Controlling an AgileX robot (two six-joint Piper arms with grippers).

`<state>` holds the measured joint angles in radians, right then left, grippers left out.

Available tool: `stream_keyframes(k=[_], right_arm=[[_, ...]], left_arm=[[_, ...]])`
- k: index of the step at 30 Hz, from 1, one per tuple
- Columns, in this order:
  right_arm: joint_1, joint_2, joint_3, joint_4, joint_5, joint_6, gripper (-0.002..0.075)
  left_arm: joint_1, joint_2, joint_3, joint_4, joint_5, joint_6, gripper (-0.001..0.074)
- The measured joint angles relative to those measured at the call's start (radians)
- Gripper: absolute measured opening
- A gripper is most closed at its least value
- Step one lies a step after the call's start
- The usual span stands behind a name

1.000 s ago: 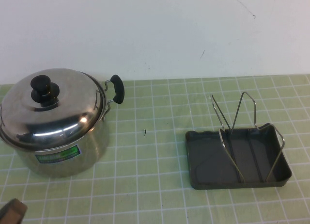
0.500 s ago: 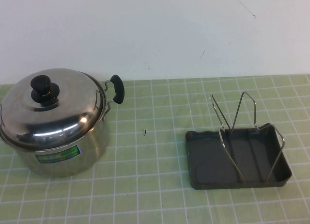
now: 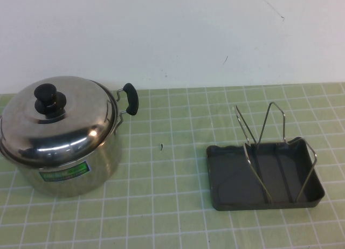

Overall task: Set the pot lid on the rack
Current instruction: Open the pot

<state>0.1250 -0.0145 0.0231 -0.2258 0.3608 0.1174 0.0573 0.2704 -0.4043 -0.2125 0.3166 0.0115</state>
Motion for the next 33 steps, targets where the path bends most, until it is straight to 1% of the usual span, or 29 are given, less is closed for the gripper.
stream_keyframes(k=[7,11,14,16,18,19,21,23,26,28,31,33], right_arm=[[0.0,0.0,0.0,0.0,0.0,0.0,-0.0001],[0.0,0.0,0.0,0.0,0.0,0.0,-0.0001],[0.0,0.0,0.0,0.0,0.0,0.003,-0.0001],[0.0,0.0,0.0,0.0,0.0,0.002,-0.0001],[0.0,0.0,0.0,0.0,0.0,0.002,-0.0001],[0.0,0.0,0.0,0.0,0.0,0.002,-0.0001],[0.0,0.0,0.0,0.0,0.0,0.002,-0.0001],[0.0,0.0,0.0,0.0,0.0,0.002,-0.0001],[0.0,0.0,0.0,0.0,0.0,0.002,-0.0001],[0.0,0.0,0.0,0.0,0.0,0.002,-0.0001],[0.0,0.0,0.0,0.0,0.0,0.002,-0.0001],[0.0,0.0,0.0,0.0,0.0,0.002,-0.0001]], left_arm=[[0.0,0.17,-0.004,0.045,-0.258,-0.002,0.0604],[0.0,0.305,-0.006,0.122,-0.438,-0.081,0.0604],[-0.024,0.406,-0.018,0.282,-0.523,-0.236,0.0604],[-0.074,0.473,-0.032,0.429,-0.584,-0.334,0.0604],[-0.126,0.553,-0.054,0.543,-0.652,-0.357,0.0604],[-0.147,0.593,-0.066,0.568,-0.676,-0.349,0.0604],[-0.165,0.671,-0.095,0.562,-0.699,-0.309,0.0604],[-0.17,0.734,-0.118,0.5,-0.711,-0.236,0.0604],[-0.168,0.828,-0.136,0.325,-0.774,-0.077,0.0604],[-0.168,0.89,-0.139,0.227,-0.868,-0.012,0.0604],[-0.168,0.992,-0.148,0.17,-1.008,0.01,0.0604],[-0.168,1.058,-0.16,0.159,-1.055,0.01,0.0604]])
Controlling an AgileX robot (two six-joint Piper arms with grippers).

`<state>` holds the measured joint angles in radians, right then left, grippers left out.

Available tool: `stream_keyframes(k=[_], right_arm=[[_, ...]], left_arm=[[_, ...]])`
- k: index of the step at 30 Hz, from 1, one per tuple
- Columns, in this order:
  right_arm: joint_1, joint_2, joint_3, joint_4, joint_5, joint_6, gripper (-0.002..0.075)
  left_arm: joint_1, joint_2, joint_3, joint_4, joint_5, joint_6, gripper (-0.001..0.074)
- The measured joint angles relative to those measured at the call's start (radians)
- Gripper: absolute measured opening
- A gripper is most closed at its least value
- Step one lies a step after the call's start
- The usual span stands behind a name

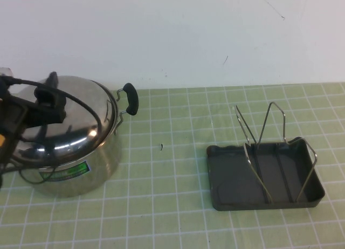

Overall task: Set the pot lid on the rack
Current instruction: Open the pot

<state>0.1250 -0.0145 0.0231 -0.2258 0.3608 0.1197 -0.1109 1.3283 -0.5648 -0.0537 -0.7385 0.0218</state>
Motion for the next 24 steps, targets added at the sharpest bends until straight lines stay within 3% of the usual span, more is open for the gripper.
stream_keyframes(k=[11,14,18,24], right_arm=[[0.0,0.0,0.0,0.0,0.0,0.0,-0.0001],[0.0,0.0,0.0,0.0,0.0,0.0,-0.0001],[0.0,0.0,0.0,0.0,0.0,0.0,-0.0001],[0.0,0.0,0.0,0.0,0.0,0.0,-0.0001]], left_arm=[[0.0,0.273,-0.102,-0.018,-0.077,-0.04,0.0587],[0.0,0.298,-0.108,-0.031,-0.085,-0.077,0.051],[0.0,0.302,-0.113,-0.032,-0.097,-0.097,0.0305],[0.0,0.297,-0.113,-0.032,-0.109,-0.102,0.0309]])
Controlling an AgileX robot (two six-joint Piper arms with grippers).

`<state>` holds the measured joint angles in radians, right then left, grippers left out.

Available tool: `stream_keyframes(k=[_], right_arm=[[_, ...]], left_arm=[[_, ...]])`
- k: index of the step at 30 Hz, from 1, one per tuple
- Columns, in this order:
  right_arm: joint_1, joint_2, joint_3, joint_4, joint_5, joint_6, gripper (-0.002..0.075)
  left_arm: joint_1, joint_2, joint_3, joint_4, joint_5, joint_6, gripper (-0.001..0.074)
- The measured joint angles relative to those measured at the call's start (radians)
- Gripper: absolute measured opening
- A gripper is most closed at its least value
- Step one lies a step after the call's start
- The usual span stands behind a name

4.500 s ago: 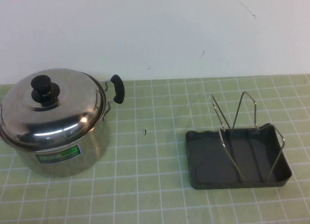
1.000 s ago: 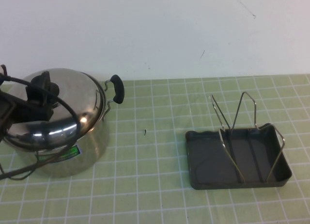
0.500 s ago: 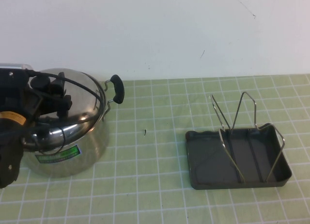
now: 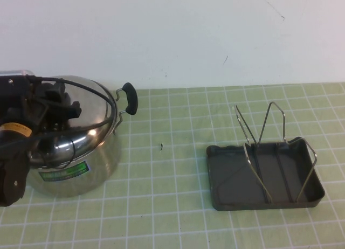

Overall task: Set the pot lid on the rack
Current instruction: Open the pot, then hand over the pot lid

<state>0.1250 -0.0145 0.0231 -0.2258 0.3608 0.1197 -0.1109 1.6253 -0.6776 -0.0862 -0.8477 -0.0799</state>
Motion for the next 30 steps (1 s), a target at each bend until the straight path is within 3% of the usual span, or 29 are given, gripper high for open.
stream_keyframes(k=[8,11,15,19,23,26,30], right_arm=[[0.0,0.0,0.0,-0.022,-0.012,0.003,-0.0001],[0.0,0.0,0.006,0.118,-0.072,0.119,-0.0001],[0.0,0.0,0.006,0.438,-0.171,0.325,-0.0001],[0.0,0.0,0.006,0.573,-0.22,0.37,-0.0001],[0.0,0.0,0.006,0.585,-0.225,0.333,-0.0001],[0.0,0.0,0.006,0.601,-0.227,0.321,-0.0001],[0.007,0.0,0.003,0.603,-0.226,0.283,-0.0001]], left_arm=[[0.0,-0.228,0.0,0.048,0.037,-0.091,0.0309],[0.0,-0.361,0.0,0.217,0.148,-0.343,0.0309],[0.0,-0.491,0.0,0.645,0.231,-0.761,0.0309],[0.0,-0.542,0.0,1.149,0.078,-1.133,0.0309],[-0.005,-0.532,0.0,1.476,-0.21,-1.258,0.0309],[-0.021,-0.526,0.0,1.508,-0.304,-1.274,0.0309],[-0.058,-0.527,0.0,1.401,-0.313,-1.221,0.0309]])
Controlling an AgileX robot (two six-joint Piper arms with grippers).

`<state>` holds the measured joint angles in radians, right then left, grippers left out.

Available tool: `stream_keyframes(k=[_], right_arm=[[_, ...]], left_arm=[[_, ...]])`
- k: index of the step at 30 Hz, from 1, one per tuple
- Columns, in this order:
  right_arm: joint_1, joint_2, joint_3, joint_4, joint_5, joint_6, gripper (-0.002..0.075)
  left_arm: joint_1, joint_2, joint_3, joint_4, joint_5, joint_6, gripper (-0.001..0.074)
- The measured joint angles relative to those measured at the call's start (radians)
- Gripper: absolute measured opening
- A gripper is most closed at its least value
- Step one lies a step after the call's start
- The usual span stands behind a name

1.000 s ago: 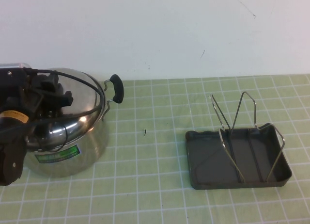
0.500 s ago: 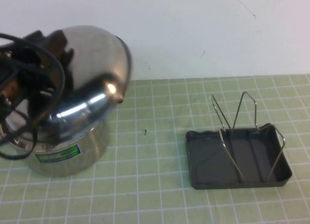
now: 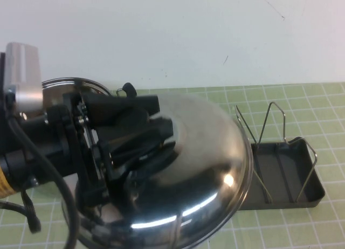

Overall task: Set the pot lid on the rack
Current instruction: Hand over the pot lid

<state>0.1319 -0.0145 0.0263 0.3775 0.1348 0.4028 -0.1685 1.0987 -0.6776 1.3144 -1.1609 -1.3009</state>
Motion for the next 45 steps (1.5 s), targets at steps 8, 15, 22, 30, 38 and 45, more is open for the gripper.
stream_keyframes(k=[8,15,22,30,38,45], right_arm=[[0.163,0.213,-0.225,0.346,0.071,-0.395,0.0005],[0.349,0.623,-0.492,0.901,0.158,-1.092,0.0223],[0.372,0.904,-0.596,1.271,0.289,-1.422,0.047],[0.372,0.952,-0.598,1.325,0.302,-1.484,0.0488],[0.372,1.017,-0.649,1.328,0.322,-1.5,0.0491],[0.372,1.14,-0.742,1.341,0.411,-1.558,0.0416]], left_arm=[[-0.152,0.049,0.0,-0.227,0.068,0.216,0.0309],[-0.238,0.207,0.0,-0.432,0.067,0.368,0.0309],[-0.24,0.298,0.0,-0.617,0.041,0.405,0.0309],[-0.24,0.301,0.0,-0.654,0.039,0.464,0.0309],[-0.253,0.301,0.0,-0.617,0.039,0.396,0.0309],[-0.298,0.302,0.0,-0.622,0.042,0.389,0.0309]])
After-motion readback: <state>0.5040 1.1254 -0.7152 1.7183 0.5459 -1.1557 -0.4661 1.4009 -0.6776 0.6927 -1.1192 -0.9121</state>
